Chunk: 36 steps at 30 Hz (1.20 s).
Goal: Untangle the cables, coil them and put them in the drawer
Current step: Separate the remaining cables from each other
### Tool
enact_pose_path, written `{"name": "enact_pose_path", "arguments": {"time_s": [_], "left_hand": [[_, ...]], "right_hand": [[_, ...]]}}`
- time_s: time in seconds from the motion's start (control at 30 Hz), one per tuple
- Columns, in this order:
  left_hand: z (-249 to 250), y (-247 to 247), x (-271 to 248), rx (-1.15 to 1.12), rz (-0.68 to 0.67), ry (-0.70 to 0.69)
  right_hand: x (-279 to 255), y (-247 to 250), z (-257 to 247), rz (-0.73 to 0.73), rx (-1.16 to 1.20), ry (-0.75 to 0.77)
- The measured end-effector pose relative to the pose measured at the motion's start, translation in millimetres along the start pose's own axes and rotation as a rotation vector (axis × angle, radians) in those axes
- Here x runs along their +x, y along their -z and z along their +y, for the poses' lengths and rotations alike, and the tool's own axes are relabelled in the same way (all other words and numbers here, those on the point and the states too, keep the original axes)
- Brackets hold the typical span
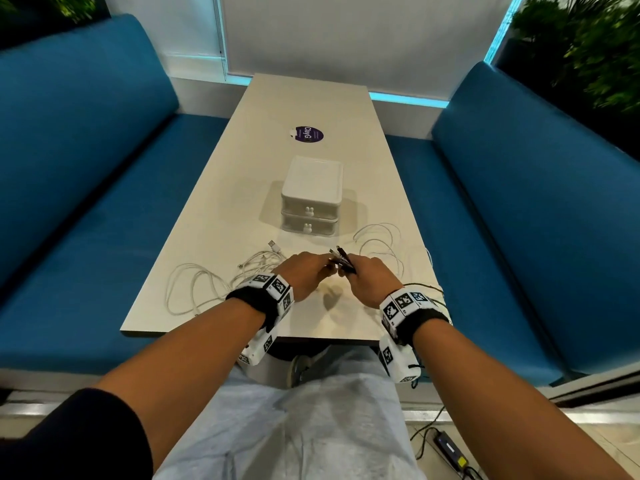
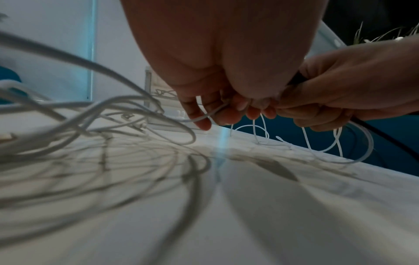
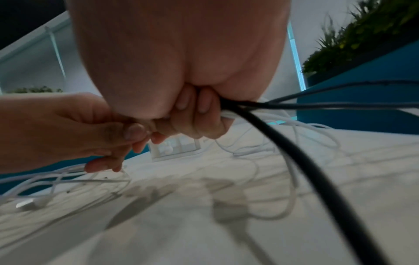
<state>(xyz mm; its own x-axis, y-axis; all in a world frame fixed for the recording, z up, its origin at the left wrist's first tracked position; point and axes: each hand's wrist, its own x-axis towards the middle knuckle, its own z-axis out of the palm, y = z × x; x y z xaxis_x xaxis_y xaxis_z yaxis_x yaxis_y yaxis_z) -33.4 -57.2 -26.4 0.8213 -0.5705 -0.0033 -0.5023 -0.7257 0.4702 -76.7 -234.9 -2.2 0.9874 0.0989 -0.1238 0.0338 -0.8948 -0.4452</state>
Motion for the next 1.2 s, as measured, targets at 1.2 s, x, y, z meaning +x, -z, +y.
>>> {"name": "enact_pose_path", "arguments": {"time_s": [1.2], "left_hand": [[24, 11, -2, 0.125, 0.155, 0.19]], "right_hand": [[-10, -3, -21, 0.173, 0.021, -0.098]]}}
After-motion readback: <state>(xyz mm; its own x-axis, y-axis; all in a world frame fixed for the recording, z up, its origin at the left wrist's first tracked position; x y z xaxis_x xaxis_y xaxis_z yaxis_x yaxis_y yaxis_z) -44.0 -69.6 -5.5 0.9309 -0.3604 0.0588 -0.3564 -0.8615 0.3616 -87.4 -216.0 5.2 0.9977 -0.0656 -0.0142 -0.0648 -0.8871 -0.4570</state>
